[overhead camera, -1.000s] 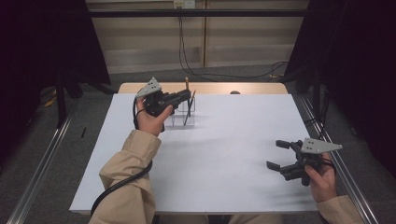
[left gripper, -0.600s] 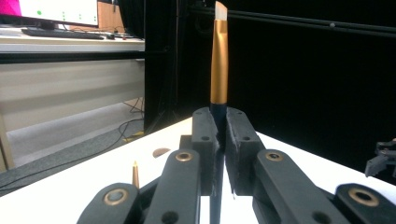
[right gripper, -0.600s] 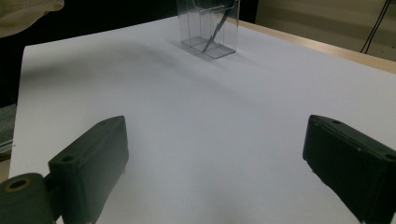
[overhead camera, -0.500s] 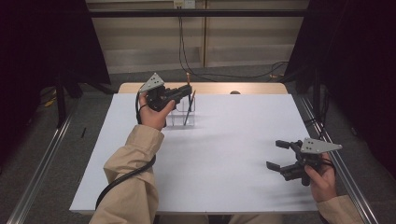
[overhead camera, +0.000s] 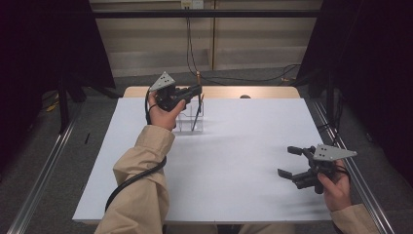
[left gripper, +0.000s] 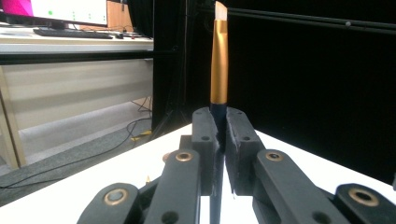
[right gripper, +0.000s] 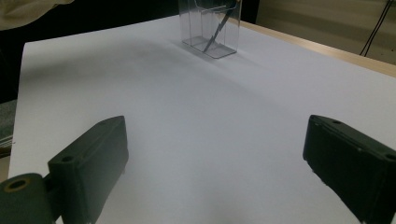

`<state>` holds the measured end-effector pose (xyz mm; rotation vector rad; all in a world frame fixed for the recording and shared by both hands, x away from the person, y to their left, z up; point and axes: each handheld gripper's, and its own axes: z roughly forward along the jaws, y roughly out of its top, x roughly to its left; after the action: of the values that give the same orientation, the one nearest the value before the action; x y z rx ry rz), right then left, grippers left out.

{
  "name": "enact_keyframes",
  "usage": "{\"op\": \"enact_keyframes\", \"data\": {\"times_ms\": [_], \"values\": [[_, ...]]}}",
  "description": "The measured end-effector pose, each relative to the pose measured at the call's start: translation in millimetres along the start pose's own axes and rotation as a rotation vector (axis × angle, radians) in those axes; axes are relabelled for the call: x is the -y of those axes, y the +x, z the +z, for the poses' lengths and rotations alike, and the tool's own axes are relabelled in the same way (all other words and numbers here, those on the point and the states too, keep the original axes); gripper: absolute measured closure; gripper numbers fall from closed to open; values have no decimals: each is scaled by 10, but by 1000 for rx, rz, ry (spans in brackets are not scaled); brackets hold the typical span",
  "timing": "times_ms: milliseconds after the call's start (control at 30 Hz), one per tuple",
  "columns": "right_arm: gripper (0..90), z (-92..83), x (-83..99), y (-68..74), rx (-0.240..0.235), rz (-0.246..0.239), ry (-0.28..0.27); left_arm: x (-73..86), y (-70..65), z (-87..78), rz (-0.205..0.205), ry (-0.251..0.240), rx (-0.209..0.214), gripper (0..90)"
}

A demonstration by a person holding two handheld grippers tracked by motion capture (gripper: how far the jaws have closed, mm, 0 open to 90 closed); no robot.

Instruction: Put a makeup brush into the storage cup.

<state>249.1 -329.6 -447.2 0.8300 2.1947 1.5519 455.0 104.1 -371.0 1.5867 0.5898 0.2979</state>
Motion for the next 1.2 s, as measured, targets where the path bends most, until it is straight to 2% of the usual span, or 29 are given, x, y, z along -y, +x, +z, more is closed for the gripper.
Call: {"op": "enact_keyframes", "data": {"times_ms": [200, 467, 567, 1033, 1200], "values": [[63, 1, 1, -7, 2, -2, 0, -5, -10, 55, 8, -3, -5, 835], [63, 4, 0, -6, -1, -4, 2, 15, 34, 88, 10, -1, -31, 835], [63, 3, 3, -9, 0, -2, 1, 27, 35, 94, 23, 1, -32, 835], [63, 7, 4, -10, -3, -3, 4, 152, 68, 165, 61, 29, -51, 835], [63, 8, 7, -13, -5, -3, 6, 193, 78, 192, 53, 29, -51, 835]]}}
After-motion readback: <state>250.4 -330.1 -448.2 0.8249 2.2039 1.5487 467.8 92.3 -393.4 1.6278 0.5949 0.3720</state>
